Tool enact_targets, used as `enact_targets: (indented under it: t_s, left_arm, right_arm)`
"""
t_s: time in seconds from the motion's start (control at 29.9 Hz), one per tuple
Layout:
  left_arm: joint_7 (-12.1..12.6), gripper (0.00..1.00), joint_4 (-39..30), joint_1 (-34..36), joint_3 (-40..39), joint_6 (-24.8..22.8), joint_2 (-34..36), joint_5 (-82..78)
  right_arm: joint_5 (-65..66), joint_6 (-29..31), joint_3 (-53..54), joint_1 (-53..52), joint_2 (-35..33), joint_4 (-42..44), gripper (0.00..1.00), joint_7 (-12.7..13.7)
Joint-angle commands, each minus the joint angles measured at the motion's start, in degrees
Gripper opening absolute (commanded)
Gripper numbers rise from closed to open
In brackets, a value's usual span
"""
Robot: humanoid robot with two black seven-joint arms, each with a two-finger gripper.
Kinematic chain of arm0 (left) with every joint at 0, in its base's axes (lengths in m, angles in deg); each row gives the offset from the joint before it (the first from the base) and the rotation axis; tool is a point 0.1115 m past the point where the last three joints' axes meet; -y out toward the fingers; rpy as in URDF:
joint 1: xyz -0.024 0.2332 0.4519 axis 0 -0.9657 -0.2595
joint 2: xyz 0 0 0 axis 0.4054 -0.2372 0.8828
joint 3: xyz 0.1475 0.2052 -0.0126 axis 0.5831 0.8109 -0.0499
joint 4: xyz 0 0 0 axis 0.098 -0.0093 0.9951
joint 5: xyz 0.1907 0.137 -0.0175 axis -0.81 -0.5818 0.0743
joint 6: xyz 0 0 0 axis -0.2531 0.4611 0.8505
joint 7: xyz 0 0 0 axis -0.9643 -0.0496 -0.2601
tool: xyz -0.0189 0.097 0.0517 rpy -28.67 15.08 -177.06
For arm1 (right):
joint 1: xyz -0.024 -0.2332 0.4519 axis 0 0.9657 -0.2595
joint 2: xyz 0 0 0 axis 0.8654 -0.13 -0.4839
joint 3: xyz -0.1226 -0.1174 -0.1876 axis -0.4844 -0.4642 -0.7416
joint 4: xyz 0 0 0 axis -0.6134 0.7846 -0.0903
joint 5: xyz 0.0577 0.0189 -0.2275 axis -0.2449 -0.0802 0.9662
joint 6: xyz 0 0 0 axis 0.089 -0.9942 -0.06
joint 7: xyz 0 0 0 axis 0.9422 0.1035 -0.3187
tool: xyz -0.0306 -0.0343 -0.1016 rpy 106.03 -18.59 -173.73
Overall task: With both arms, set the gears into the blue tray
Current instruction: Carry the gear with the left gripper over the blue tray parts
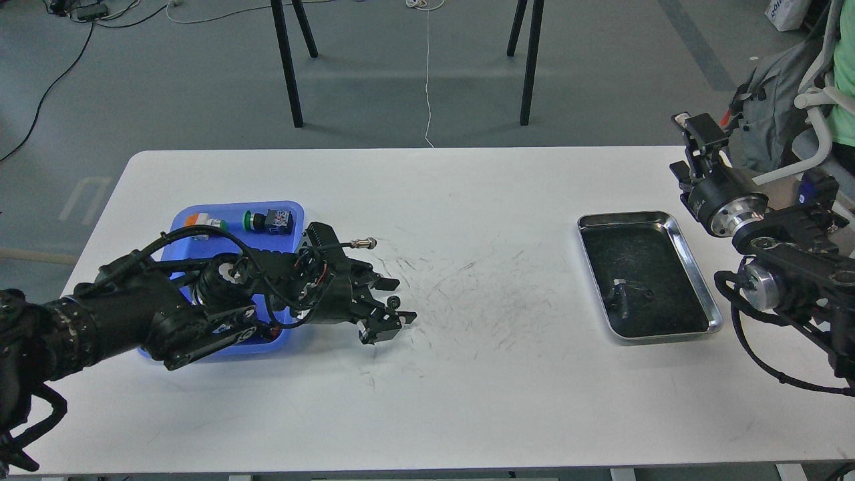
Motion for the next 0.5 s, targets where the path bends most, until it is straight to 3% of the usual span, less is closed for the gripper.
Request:
enact_targets:
  t_s: [0.0,0.47]
  left_arm:
    - [0.0,0.64,0.3,-0.1,0.0,0.1,0.0,-0.2]
    - [0.0,0.39,0.6,-0.3,0.0,0.7,0.4,-1.7]
  right_arm:
    - [0.0,0.0,0.1,0.3,0.0,0.0,0.94,0.0]
    - [0.1,-0.4,0.0,0.4,0.2,0.2,0.94,0.0]
